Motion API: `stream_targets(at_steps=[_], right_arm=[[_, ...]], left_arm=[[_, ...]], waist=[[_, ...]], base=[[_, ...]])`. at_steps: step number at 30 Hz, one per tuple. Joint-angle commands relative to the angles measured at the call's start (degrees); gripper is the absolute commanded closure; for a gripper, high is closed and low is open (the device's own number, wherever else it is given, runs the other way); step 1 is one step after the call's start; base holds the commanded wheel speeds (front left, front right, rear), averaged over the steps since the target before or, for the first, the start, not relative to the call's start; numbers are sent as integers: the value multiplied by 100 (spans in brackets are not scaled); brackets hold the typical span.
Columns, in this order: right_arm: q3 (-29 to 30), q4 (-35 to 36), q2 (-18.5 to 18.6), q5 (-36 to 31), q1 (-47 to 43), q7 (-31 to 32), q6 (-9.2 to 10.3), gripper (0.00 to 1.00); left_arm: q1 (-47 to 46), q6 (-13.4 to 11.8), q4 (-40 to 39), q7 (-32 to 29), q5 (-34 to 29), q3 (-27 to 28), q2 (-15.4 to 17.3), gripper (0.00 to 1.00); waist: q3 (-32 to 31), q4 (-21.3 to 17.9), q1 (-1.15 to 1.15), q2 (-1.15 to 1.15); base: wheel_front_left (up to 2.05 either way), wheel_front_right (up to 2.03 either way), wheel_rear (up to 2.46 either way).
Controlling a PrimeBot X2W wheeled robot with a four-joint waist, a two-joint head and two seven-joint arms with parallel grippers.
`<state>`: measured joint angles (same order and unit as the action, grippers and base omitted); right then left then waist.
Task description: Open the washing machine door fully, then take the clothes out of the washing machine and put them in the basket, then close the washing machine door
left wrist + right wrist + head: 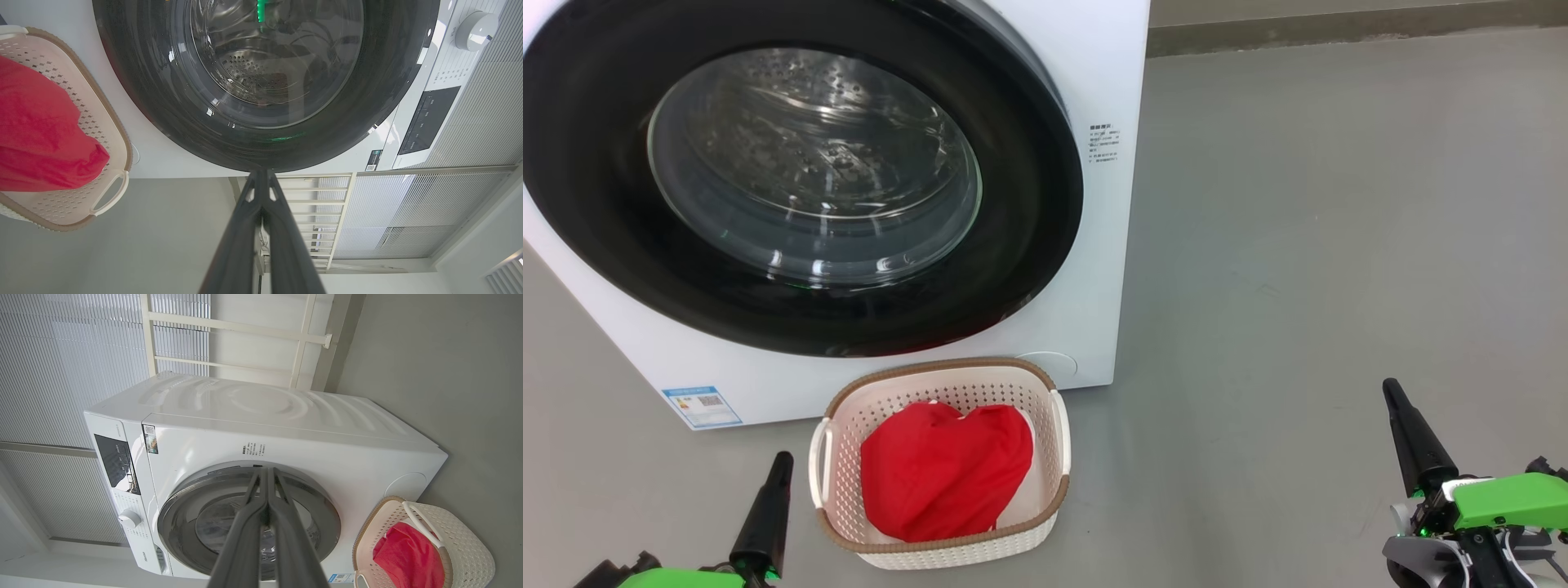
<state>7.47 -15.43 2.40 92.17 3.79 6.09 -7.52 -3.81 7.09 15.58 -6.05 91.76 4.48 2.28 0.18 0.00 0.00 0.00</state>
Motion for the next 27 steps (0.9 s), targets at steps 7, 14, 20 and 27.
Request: stream_targets(at_steps=[7, 14, 20, 27], right_arm=[[-93, 141, 48, -2, 239, 41, 3, 100], [-93, 141, 48, -1, 239, 41, 3, 100], [-93, 141, 48, -1, 239, 40, 3, 100], [-94, 141, 48, -1, 239, 40, 3, 100]], left_arm=[[-238, 40, -154, -45, 39, 206, 60, 100], [-238, 40, -154, -45, 39, 206, 60, 100], [-238, 40, -155, -45, 39, 205, 60, 100], [-238, 40, -155, -45, 40, 205, 60, 100]], waist=[[0, 0, 0, 0], [0, 0, 0, 0], [0, 0, 0, 0], [0, 0, 0, 0]], base=[[0, 0, 0], [0, 0, 0], [0, 0, 0], [0, 0, 0]])
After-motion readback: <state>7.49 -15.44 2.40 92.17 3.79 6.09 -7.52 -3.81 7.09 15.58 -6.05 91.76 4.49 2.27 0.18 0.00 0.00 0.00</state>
